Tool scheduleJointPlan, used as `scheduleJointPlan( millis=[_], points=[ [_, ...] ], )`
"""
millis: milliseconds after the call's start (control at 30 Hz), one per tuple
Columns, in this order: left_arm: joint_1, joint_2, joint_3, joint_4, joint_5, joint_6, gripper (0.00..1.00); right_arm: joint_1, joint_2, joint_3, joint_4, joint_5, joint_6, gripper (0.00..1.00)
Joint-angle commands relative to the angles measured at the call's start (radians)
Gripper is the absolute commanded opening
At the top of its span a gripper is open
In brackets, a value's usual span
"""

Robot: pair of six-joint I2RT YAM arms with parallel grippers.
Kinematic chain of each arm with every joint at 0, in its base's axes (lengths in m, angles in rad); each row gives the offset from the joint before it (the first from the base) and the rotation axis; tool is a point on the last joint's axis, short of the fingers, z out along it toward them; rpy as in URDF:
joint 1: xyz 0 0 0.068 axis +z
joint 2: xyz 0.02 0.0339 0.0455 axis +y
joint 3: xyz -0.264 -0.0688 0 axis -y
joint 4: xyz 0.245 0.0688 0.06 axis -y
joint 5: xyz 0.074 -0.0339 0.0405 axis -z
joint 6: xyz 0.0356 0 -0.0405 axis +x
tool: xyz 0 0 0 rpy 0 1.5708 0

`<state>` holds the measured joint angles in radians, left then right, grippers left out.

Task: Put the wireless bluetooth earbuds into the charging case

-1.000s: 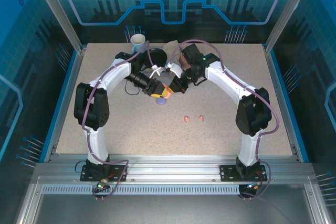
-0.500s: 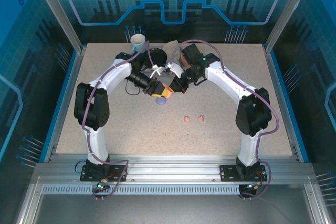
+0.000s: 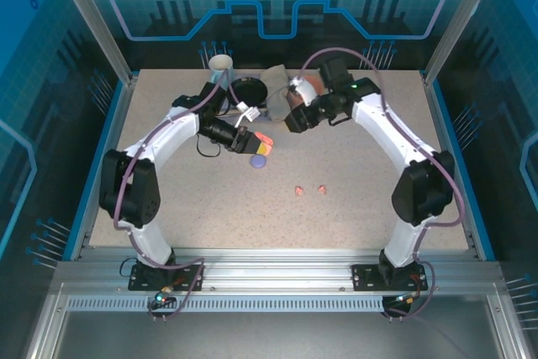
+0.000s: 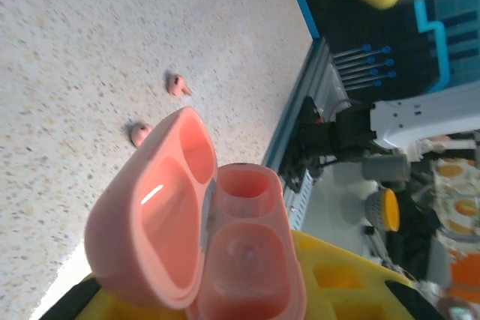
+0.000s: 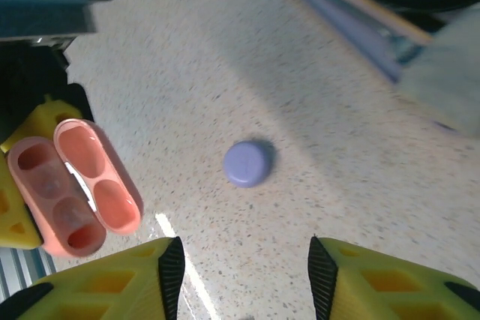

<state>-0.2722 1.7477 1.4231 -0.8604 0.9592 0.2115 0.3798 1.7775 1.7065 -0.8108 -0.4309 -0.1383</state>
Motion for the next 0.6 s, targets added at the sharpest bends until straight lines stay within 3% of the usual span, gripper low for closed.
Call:
scheduleJointPlan(
  millis=[0,233,367,433,567],
  points=[
    [-0.018,-0.099,-0.083,0.234,-0.096,-0.118,0.00,-0.036,-0.089,-0.027,-0.002,0.063,0.134,0.51],
    [-0.110,-0.327,-0.377,0.718,-0.375,-0.175,0.00,-0.072,-0.227,-0.188,0.067,0.172,0.414,0.51],
    [-0.190,-0.432,-0.638,1.172,-0.564,-0.118,0.00,-0.053,-0.312,-0.328,0.121,0.238,0.567,0.51],
    [-0.222,-0.447,-0.737,1.363,-0.669,-0.103,0.00,-0.036,-0.341,-0.384,0.129,0.290,0.615,0.51],
    [-0.268,-0.437,-0.823,1.565,-0.783,-0.128,0.00,-0.014,-0.371,-0.473,0.121,0.395,0.698,0.51]
  ],
)
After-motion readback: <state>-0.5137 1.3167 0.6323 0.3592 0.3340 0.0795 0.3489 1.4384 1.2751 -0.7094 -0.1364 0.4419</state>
